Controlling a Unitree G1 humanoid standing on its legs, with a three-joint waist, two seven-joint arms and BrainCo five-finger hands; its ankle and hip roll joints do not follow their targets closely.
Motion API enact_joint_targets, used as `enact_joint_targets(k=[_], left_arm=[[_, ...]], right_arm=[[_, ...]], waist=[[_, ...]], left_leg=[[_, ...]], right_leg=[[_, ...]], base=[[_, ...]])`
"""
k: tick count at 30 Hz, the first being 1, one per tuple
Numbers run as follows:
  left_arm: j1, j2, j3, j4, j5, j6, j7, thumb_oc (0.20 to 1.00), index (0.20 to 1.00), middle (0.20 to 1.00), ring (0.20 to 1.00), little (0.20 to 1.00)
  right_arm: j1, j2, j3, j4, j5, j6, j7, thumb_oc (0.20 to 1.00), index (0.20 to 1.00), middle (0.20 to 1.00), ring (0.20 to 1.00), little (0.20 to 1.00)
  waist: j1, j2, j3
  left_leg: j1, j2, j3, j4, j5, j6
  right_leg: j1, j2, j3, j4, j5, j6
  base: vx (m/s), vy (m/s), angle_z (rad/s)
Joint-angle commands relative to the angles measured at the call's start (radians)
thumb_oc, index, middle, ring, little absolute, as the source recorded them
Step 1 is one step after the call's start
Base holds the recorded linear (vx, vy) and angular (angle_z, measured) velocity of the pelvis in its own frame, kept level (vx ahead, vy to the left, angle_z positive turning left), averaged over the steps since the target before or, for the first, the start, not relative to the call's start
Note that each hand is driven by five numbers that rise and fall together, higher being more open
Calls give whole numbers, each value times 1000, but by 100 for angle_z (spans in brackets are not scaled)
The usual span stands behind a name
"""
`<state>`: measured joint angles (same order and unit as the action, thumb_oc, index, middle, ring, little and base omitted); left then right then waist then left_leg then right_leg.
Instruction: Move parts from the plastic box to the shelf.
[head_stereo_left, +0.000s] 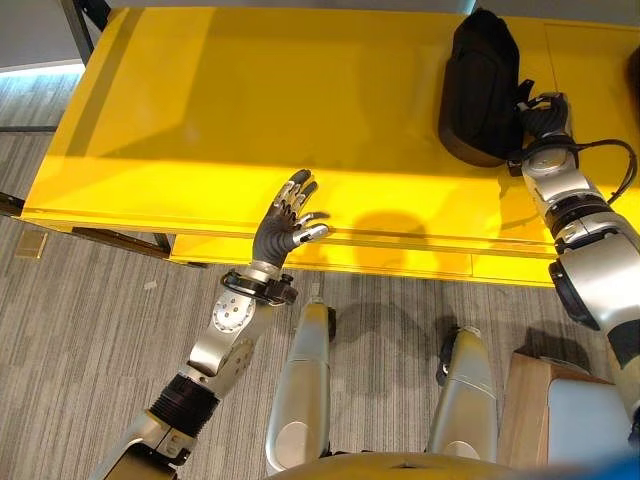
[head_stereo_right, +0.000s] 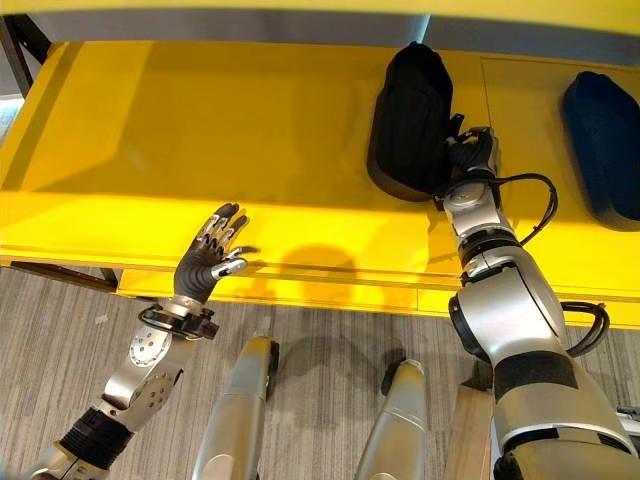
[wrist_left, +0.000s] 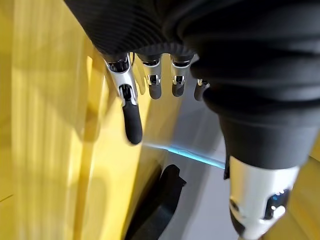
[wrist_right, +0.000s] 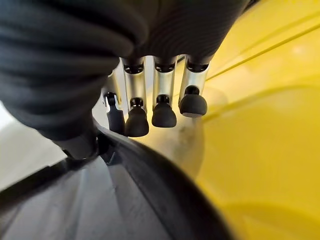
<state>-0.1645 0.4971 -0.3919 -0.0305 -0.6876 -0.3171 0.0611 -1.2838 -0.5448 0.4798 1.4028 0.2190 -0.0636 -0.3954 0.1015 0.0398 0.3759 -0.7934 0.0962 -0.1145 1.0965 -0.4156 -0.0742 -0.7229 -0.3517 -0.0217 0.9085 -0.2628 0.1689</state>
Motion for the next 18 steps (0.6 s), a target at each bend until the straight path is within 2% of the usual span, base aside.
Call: enact_joint_targets(k=[1, 18], left_arm=[[72, 30, -54, 39, -34, 63, -8, 1000, 1000, 1000, 1000, 1000], [85, 40, -41, 36, -30, 64, -17, 1000, 1000, 1000, 1000, 1000]], right_arm=[[16, -33, -7, 55, -59, 5, 11, 200, 200, 200, 200, 200], [-12, -107, 89, 55, -199, 19, 17, 200, 200, 200, 200, 200]], waist=[[19, -13, 19], [22, -20, 20]], left_leg=[[-47, -18, -30, 35, -9, 21], [-66, -24, -31, 23, 2, 20]], right_leg=[[-48, 50, -7, 158, -92, -109], [-65, 45, -7, 160, -93, -106]], base=[[0, 0, 0], [2, -1, 0]])
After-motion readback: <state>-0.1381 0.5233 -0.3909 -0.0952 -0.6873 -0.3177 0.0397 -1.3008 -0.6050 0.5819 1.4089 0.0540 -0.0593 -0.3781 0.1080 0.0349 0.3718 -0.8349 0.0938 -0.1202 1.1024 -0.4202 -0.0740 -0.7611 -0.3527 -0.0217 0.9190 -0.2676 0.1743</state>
